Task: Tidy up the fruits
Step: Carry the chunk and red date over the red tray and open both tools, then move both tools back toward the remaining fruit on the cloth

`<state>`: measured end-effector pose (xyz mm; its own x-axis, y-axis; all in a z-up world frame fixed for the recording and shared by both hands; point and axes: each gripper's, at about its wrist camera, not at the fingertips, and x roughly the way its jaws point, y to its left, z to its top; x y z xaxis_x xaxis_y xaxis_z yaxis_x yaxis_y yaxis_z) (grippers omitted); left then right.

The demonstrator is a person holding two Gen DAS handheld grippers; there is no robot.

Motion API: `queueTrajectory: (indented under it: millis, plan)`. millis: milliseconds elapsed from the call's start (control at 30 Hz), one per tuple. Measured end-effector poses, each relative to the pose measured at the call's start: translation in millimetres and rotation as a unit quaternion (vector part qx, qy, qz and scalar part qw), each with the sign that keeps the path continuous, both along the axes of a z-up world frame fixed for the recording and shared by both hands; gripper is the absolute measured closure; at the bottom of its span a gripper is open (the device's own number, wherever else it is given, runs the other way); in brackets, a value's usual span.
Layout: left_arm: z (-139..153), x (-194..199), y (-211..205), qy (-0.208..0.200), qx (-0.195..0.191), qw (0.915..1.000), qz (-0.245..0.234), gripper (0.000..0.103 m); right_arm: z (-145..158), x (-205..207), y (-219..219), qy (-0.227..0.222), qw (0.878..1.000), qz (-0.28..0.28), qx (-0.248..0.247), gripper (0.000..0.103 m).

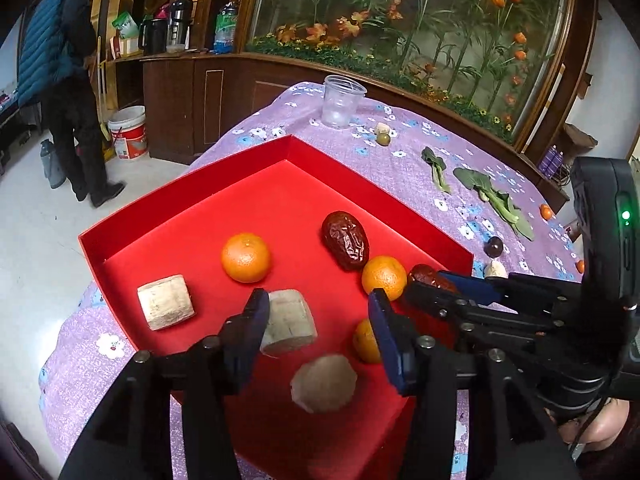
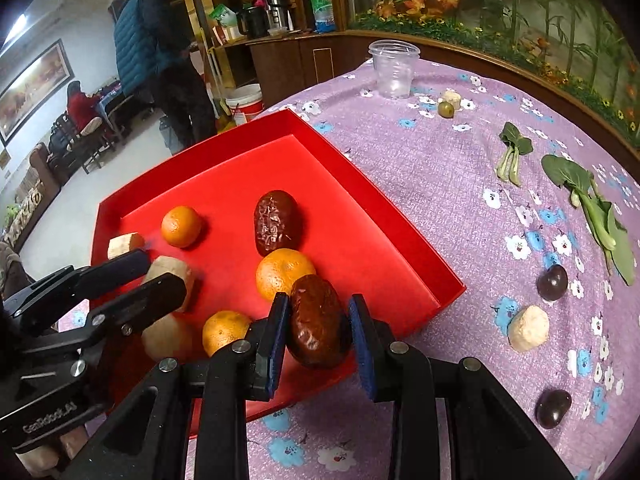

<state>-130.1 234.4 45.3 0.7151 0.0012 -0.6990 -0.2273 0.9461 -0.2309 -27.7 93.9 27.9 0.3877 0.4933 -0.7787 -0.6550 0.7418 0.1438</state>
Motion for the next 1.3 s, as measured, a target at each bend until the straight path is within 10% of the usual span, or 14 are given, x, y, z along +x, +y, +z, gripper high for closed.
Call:
queueTrajectory:
  millis: [600,1300]
  plan:
    - [27,-17,-3,-0.020,0.029,0.9986,0.038,0.030,14,-18,2,-0.002,1.000,0.016,0.025,0.059]
    - [48,-45,-39,-0.028,0.045,0.9986,-0.003,0.030,20,-35,-89,-0.010,0.996,-0.065,0.058,0.050]
